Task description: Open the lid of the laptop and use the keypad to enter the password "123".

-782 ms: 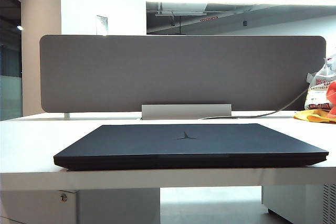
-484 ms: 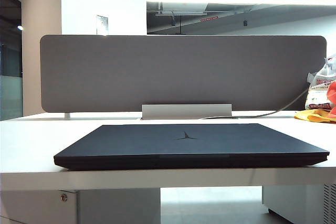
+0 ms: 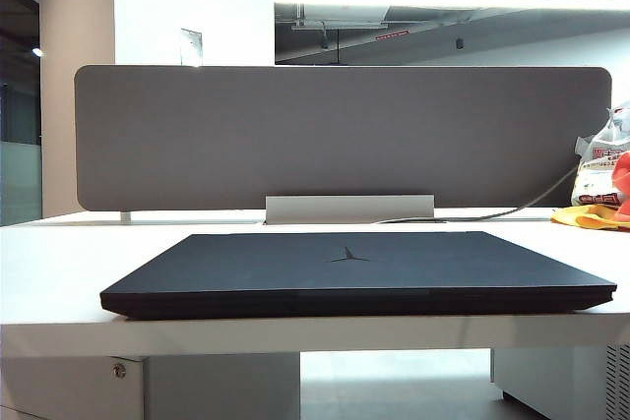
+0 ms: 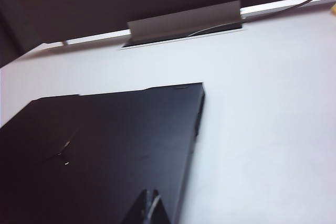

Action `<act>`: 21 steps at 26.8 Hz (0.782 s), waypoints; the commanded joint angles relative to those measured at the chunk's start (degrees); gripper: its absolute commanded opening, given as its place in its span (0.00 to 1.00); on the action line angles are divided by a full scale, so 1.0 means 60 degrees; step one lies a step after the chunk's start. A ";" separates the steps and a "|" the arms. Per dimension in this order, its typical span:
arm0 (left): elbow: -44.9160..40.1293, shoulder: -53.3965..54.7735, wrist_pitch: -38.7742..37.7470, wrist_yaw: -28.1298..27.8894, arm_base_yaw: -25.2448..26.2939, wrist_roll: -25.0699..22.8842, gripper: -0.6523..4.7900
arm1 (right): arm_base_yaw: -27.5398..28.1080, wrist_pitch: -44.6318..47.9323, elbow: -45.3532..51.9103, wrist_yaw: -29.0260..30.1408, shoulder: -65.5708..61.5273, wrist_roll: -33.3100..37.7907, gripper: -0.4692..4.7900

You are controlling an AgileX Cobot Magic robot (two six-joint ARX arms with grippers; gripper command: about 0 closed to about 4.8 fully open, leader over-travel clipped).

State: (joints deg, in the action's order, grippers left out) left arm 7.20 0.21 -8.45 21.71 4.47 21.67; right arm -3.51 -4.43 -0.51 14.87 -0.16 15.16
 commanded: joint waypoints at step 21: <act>0.1807 0.0007 -0.2051 0.1344 -0.0200 -0.0117 0.11 | -0.0018 -0.2823 -0.2925 -0.0200 -0.0098 0.0834 0.08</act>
State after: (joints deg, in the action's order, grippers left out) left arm 16.71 0.21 -20.60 29.32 3.70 21.39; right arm -3.62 -21.23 -16.91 13.67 -0.34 19.59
